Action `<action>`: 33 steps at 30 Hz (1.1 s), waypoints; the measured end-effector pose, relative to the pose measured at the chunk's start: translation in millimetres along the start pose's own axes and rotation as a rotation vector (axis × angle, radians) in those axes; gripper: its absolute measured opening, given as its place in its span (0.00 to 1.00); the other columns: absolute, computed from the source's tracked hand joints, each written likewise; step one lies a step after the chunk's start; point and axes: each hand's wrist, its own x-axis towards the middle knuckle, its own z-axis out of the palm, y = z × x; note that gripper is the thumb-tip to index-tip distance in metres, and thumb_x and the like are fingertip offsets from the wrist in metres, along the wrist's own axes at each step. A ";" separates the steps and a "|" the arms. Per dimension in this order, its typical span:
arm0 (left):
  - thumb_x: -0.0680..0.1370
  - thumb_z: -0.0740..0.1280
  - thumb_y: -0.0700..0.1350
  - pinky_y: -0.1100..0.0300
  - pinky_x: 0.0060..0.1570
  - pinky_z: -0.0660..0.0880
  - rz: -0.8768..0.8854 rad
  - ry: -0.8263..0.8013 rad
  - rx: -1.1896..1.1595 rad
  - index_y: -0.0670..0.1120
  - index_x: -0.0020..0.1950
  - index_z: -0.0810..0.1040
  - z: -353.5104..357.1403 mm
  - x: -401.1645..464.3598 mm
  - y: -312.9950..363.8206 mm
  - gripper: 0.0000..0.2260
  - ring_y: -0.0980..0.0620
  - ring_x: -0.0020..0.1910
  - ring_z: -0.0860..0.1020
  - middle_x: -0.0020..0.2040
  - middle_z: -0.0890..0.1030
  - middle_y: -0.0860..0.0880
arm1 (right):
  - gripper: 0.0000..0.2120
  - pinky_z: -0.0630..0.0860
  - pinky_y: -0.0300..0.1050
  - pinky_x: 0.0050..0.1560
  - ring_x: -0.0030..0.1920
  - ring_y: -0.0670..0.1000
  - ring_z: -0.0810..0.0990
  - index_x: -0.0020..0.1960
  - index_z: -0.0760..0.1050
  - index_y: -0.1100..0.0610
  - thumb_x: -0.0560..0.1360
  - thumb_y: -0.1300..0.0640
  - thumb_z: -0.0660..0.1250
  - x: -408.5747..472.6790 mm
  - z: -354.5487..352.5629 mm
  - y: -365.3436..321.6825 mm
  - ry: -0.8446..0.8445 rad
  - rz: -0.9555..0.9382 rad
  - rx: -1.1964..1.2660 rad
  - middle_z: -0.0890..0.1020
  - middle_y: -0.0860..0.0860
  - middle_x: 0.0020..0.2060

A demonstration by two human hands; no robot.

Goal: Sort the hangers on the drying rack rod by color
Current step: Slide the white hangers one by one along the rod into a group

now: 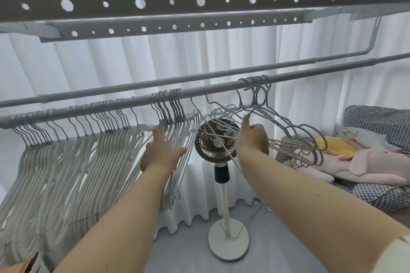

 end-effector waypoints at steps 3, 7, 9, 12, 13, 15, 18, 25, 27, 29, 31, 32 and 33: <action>0.73 0.72 0.60 0.45 0.56 0.73 0.009 0.007 0.002 0.51 0.80 0.44 0.9 -2.3 2.8 0.47 0.39 0.69 0.71 0.73 0.69 0.40 | 0.08 0.74 0.51 0.48 0.45 0.58 0.77 0.51 0.66 0.54 0.80 0.49 0.56 -3.1 15.1 -22.1 -0.113 -0.010 0.087 0.79 0.53 0.47; 0.73 0.71 0.61 0.48 0.50 0.74 0.012 0.013 -0.002 0.52 0.80 0.44 3.6 -1.4 4.0 0.47 0.39 0.68 0.72 0.73 0.70 0.41 | 0.11 0.69 0.46 0.43 0.42 0.53 0.73 0.58 0.65 0.55 0.77 0.65 0.56 -0.2 35.2 -40.6 -0.352 -0.070 0.141 0.75 0.55 0.51; 0.72 0.71 0.62 0.50 0.48 0.73 0.011 0.011 -0.007 0.52 0.80 0.44 5.0 -0.8 4.0 0.47 0.40 0.67 0.73 0.73 0.70 0.41 | 0.14 0.73 0.48 0.46 0.47 0.54 0.74 0.59 0.67 0.55 0.76 0.67 0.57 1.3 42.1 -46.1 -0.408 -0.116 0.132 0.76 0.56 0.53; 0.72 0.70 0.63 0.48 0.52 0.75 0.009 0.003 -0.021 0.53 0.80 0.44 6.5 0.3 4.2 0.47 0.40 0.68 0.72 0.73 0.69 0.42 | 0.15 0.71 0.45 0.50 0.54 0.56 0.75 0.62 0.70 0.59 0.76 0.67 0.59 2.0 52.2 -48.3 -0.455 -0.197 0.010 0.76 0.54 0.53; 0.72 0.70 0.63 0.48 0.52 0.74 0.011 0.001 -0.026 0.53 0.80 0.44 6.6 0.3 4.7 0.47 0.40 0.69 0.72 0.73 0.69 0.43 | 0.15 0.71 0.44 0.51 0.55 0.55 0.76 0.62 0.71 0.59 0.76 0.67 0.60 1.4 58.0 -47.1 -0.467 -0.210 -0.024 0.76 0.53 0.52; 0.73 0.70 0.63 0.49 0.53 0.73 0.016 -0.006 -0.032 0.52 0.80 0.45 6.3 -0.3 5.9 0.46 0.41 0.69 0.71 0.73 0.69 0.43 | 0.13 0.74 0.46 0.56 0.55 0.55 0.78 0.59 0.73 0.58 0.75 0.66 0.61 -3.3 67.1 -45.5 -0.513 -0.220 -0.053 0.79 0.53 0.52; 0.74 0.68 0.63 0.49 0.54 0.73 0.014 -0.014 -0.055 0.52 0.80 0.45 7.7 1.4 7.5 0.44 0.41 0.69 0.71 0.74 0.69 0.43 | 0.14 0.77 0.55 0.58 0.54 0.58 0.81 0.59 0.74 0.58 0.74 0.65 0.62 -6.3 81.7 -37.5 -0.580 -0.218 -0.047 0.81 0.58 0.55; 0.81 0.51 0.63 0.41 0.67 0.62 -0.080 0.073 0.024 0.51 0.79 0.54 1.5 -4.9 22.4 0.30 0.35 0.72 0.61 0.75 0.64 0.38 | 0.08 0.72 0.46 0.49 0.49 0.54 0.76 0.52 0.76 0.57 0.76 0.56 0.62 9.1 45.1 -34.0 -0.374 -0.428 -0.240 0.80 0.53 0.48; 0.81 0.52 0.61 0.42 0.68 0.59 -0.075 0.149 0.015 0.48 0.78 0.57 -4.0 -8.9 31.3 0.29 0.37 0.73 0.58 0.76 0.62 0.39 | 0.11 0.74 0.49 0.55 0.55 0.57 0.76 0.55 0.75 0.58 0.74 0.58 0.62 27.2 24.1 -30.9 -0.208 -0.455 -0.349 0.79 0.55 0.53; 0.81 0.55 0.59 0.43 0.68 0.60 -0.012 0.251 -0.042 0.45 0.74 0.63 -5.9 -11.7 40.3 0.26 0.39 0.71 0.59 0.74 0.64 0.40 | 0.15 0.72 0.51 0.58 0.60 0.58 0.74 0.60 0.73 0.58 0.74 0.58 0.62 45.7 3.0 -25.2 -0.041 -0.481 -0.510 0.78 0.55 0.57; 0.80 0.59 0.56 0.45 0.67 0.61 0.071 0.332 -0.138 0.45 0.71 0.68 -6.0 -14.9 50.2 0.23 0.40 0.70 0.61 0.70 0.69 0.42 | 0.18 0.70 0.52 0.58 0.61 0.58 0.73 0.62 0.71 0.58 0.74 0.57 0.61 62.3 -14.5 -17.0 0.055 -0.479 -0.692 0.76 0.56 0.59; 0.80 0.60 0.54 0.45 0.66 0.62 0.111 0.350 -0.181 0.45 0.69 0.69 -5.0 -16.5 55.8 0.21 0.41 0.69 0.62 0.68 0.71 0.43 | 0.19 0.69 0.52 0.58 0.61 0.58 0.72 0.64 0.70 0.59 0.74 0.56 0.61 67.9 -21.6 -13.0 0.062 -0.463 -0.783 0.75 0.56 0.60; 0.79 0.61 0.53 0.46 0.65 0.63 0.146 0.353 -0.212 0.45 0.68 0.71 -3.0 -18.1 61.0 0.20 0.42 0.68 0.63 0.67 0.72 0.43 | 0.20 0.68 0.53 0.58 0.62 0.58 0.71 0.65 0.68 0.59 0.74 0.55 0.60 72.7 -26.8 -8.4 0.050 -0.448 -0.862 0.74 0.57 0.60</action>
